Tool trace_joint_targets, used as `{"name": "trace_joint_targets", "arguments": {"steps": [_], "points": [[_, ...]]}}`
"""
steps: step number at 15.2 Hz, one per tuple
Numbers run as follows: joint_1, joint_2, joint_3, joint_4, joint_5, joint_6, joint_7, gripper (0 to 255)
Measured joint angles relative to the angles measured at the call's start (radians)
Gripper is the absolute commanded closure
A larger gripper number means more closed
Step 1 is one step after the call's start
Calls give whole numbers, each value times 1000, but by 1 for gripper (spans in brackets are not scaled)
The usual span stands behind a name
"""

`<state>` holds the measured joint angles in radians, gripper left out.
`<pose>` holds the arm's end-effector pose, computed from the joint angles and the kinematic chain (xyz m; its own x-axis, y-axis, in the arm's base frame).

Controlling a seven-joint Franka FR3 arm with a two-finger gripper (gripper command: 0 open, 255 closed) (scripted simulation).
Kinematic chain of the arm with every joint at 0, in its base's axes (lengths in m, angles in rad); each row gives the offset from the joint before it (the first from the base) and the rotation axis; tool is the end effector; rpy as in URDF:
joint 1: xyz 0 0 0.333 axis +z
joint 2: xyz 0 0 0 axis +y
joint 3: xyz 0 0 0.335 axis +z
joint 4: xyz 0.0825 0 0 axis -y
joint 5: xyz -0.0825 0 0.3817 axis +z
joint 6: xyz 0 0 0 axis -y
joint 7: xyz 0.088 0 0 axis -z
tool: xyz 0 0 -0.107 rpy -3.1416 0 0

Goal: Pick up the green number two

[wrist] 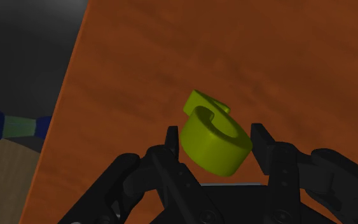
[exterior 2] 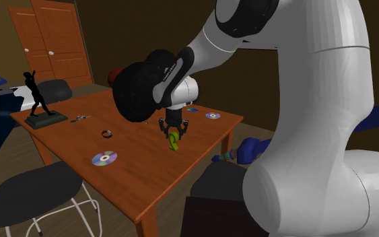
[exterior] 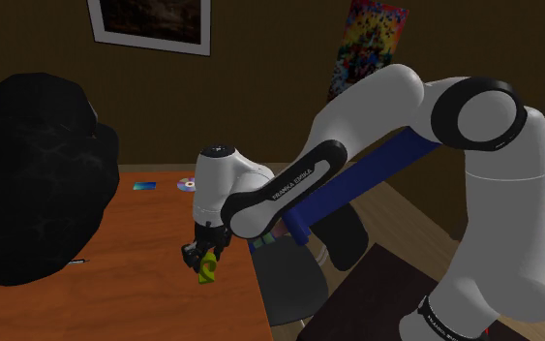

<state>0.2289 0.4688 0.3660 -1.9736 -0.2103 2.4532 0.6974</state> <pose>0.5243 0.3402 0.2673 0.9995 0.0165 0.0264 0.0178 -0.9986 -0.0499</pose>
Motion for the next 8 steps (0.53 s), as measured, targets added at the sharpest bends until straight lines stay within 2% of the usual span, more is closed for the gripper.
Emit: {"name": "trace_joint_targets", "arguments": {"steps": [8], "points": [[-17,-59,20,3,31,-60,-21,255]]}}
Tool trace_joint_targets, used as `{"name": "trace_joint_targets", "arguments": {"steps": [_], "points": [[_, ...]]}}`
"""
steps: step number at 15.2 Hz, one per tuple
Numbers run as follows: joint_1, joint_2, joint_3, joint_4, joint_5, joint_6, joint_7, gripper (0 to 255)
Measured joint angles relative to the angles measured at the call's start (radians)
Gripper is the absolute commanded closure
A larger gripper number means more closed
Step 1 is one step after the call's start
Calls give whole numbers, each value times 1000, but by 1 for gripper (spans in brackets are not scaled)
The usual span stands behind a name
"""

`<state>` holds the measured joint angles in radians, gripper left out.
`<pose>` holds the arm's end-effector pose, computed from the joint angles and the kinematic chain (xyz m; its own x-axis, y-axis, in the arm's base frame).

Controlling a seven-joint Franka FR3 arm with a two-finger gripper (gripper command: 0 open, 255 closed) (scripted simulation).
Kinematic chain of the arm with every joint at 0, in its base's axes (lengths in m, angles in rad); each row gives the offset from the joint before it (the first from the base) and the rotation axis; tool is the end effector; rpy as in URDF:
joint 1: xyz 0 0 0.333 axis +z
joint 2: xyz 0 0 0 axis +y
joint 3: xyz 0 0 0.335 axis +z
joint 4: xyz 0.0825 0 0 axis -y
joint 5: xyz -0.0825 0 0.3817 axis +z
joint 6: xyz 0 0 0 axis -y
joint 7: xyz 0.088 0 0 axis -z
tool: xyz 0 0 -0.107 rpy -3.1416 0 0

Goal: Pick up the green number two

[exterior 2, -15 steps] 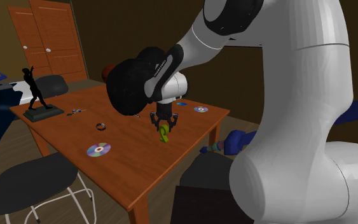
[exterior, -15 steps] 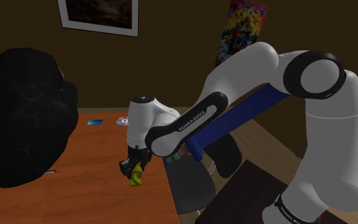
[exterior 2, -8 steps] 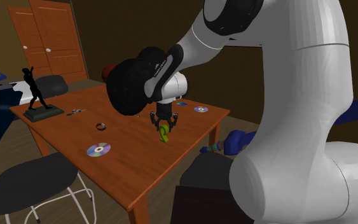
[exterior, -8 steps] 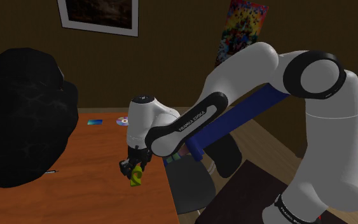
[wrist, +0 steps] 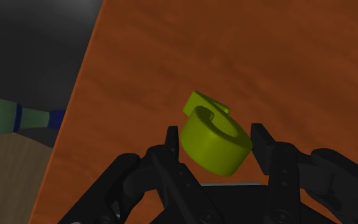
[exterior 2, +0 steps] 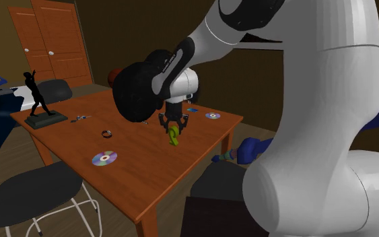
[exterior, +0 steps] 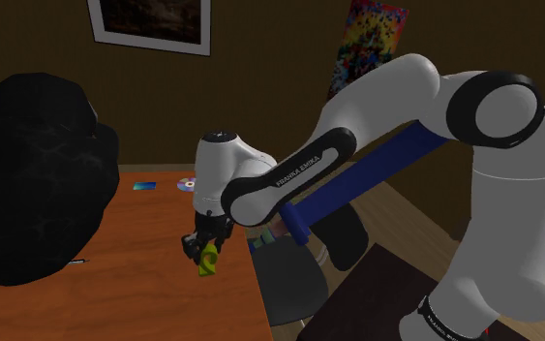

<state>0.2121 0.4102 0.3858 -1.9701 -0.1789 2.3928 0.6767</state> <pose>0.5229 0.3385 0.2992 0.9995 0.0165 0.0251 0.0178 -0.9986 -0.0495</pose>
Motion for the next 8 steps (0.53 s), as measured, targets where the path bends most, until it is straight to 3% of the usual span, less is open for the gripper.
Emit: {"name": "trace_joint_targets", "arguments": {"steps": [8], "points": [[-13,-67,21,20,37,-82,-20,255]]}}
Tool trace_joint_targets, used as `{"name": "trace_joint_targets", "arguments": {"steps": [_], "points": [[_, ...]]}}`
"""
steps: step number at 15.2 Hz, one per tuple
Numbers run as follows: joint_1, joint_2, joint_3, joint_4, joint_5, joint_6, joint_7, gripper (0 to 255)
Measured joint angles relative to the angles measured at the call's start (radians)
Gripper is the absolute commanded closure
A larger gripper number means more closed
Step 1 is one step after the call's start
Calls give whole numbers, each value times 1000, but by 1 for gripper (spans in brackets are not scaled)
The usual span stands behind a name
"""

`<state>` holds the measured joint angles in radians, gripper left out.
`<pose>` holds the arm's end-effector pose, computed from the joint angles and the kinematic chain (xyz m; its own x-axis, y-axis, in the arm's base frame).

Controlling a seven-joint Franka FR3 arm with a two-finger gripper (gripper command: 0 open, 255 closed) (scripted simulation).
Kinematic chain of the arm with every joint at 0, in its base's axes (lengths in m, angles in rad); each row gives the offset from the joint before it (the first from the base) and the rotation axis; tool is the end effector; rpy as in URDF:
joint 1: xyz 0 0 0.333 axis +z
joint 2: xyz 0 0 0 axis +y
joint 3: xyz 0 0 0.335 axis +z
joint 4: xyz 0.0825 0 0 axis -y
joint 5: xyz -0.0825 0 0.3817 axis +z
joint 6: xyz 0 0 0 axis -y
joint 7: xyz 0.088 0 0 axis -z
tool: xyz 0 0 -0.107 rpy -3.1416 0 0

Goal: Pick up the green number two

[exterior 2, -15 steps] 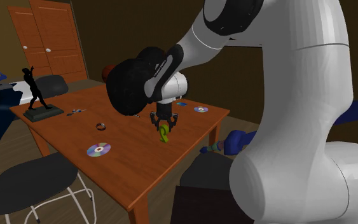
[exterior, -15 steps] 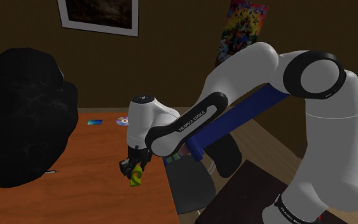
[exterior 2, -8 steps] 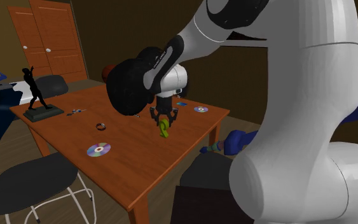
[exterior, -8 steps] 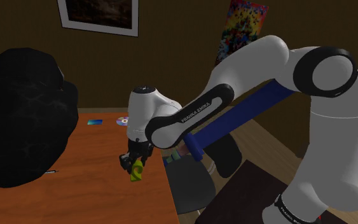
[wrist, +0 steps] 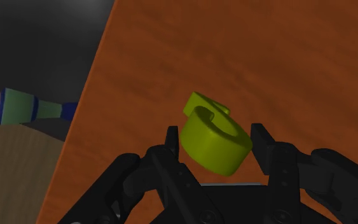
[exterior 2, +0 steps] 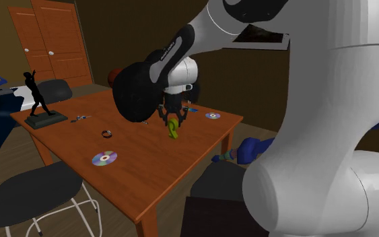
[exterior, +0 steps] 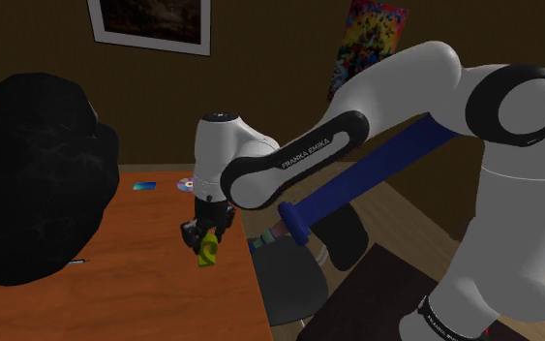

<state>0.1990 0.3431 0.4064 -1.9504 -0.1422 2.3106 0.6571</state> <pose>0.5203 0.3393 0.3405 0.9995 0.0168 0.0252 0.0180 -0.9986 -0.0496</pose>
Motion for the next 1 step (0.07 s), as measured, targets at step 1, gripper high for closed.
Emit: {"name": "trace_joint_targets", "arguments": {"steps": [1], "points": [[-1,-4,1,6,3,-10,-2,255]]}}
